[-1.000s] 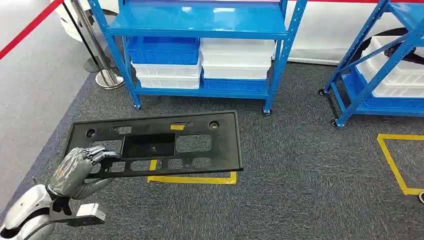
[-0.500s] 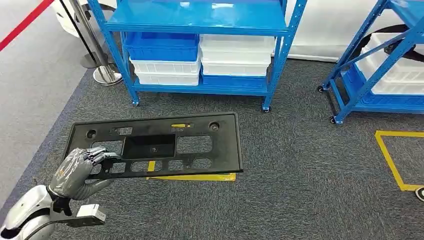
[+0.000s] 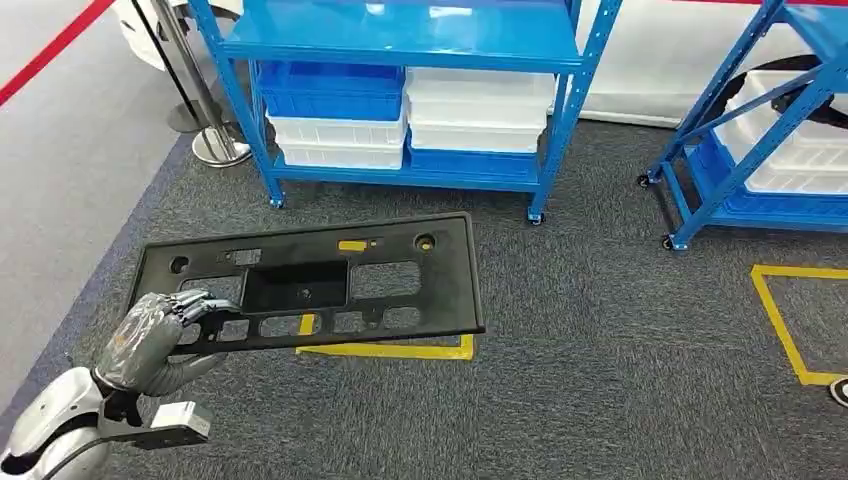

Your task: Take the parts from the cabinet and place them on the table.

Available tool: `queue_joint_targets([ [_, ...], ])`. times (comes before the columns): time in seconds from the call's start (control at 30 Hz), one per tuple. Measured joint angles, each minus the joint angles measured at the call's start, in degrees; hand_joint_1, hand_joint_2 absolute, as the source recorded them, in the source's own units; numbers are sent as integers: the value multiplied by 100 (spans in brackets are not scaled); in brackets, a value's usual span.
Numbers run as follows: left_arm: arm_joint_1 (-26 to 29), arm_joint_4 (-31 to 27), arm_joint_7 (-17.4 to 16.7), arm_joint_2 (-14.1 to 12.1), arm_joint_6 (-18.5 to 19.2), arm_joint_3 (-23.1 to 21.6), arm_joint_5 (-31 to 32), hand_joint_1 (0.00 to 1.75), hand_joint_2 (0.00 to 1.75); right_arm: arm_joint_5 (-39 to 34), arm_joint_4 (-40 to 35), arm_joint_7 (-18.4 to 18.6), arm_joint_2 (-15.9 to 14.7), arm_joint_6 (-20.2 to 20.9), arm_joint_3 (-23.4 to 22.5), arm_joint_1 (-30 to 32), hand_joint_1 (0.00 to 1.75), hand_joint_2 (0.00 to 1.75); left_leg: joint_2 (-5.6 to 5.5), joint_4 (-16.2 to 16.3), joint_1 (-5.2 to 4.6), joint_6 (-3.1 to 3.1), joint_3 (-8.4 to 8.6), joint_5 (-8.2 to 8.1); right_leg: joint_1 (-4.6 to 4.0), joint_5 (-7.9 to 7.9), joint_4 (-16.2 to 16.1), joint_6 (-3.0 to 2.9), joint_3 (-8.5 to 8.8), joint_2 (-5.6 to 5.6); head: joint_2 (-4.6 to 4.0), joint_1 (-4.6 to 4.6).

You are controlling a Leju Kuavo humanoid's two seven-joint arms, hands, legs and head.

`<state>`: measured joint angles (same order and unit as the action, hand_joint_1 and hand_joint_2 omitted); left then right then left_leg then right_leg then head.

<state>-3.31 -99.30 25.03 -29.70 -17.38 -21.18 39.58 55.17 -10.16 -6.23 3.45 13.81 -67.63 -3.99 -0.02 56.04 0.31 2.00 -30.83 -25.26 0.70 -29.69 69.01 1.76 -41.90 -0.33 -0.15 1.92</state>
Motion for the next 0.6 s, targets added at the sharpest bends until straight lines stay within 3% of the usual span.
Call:
queue_joint_targets([
  [0.03,1,2,-9,7,9,0,7,175,175,0,0,2,-2,2,0,0,0,0,-31,11,2,-13,-47,19,17,-158,396,11,-130,-1,0,0],
  [0.07,1,11,-15,13,13,0,15,175,175,2,0,7,-2,18,0,0,0,0,-70,31,14,-33,-83,31,26,-145,471,22,-109,-1,0,0],
  [0.1,-2,20,-28,22,13,0,15,175,175,4,0,7,-4,20,0,0,0,0,-115,55,29,-45,-114,38,33,-32,290,26,42,3,0,0],
  [0.17,-2,20,-33,35,13,0,22,175,175,4,0,7,-7,26,0,0,0,0,-208,108,60,-99,-156,36,74,320,-596,26,634,88,0,0],
  [0.2,-10,20,-33,37,13,0,22,175,175,4,0,7,-9,28,0,1,0,0,-245,152,68,-140,-179,28,113,322,-1005,25,871,307,0,0],
  [0.23,-25,22,-48,37,13,7,22,175,175,4,0,9,-7,33,0,2,0,0,-296,199,40,-203,-234,15,69,274,-1058,-9,897,389,0,2],
  [0.33,-34,26,-57,44,20,11,28,175,175,4,0,9,-9,33,0,-7,0,0,-409,162,86,-318,-252,69,25,280,-1023,-136,878,218,0,2],
  [0.37,-28,28,-57,44,20,11,26,175,175,5,0,9,-7,33,0,-9,0,0,-453,169,93,-361,-289,68,47,312,-1064,-198,887,153,0,0],
  [0.4,-15,31,-55,44,20,13,28,175,175,4,0,9,-7,33,0,-13,0,0,-326,270,101,-365,-310,-15,51,333,-1080,-243,885,90,0,2],
  [0.43,-34,31,-55,39,20,13,31,175,175,4,0,9,-7,33,0,-10,0,0,-185,532,95,-371,-431,-223,40,334,-1081,-286,869,44,0,2],
  [0.47,-48,31,-55,39,20,13,28,175,175,7,0,9,-7,33,0,-3,0,0,-121,853,101,-381,-572,-420,33,335,-1079,-314,861,-1,0,2],
  [0.5,-48,37,-57,41,20,13,22,175,175,7,0,9,-7,35,0,4,0,0,-78,1396,105,-393,-797,-694,7,341,-1077,-330,846,-71,0,2],
  [0.53,-45,44,-57,39,20,13,22,175,175,15,0,9,-9,35,0,7,0,0,-62,1813,103,-403,-964,-857,-16,343,-1070,-339,824,-134,0,2],
  [0.57,-36,50,-57,39,20,13,26,175,175,22,0,7,-9,35,0,6,0,0,-56,1957,102,-398,-1008,-862,-39,346,-1058,-345,807,-187,0,2],
  [0.6,-33,59,-57,39,20,13,26,175,175,22,0,7,-7,37,0,5,0,0,-46,1829,99,-381,-909,-744,-62,345,-1049,-347,794,-247,0,2],
])
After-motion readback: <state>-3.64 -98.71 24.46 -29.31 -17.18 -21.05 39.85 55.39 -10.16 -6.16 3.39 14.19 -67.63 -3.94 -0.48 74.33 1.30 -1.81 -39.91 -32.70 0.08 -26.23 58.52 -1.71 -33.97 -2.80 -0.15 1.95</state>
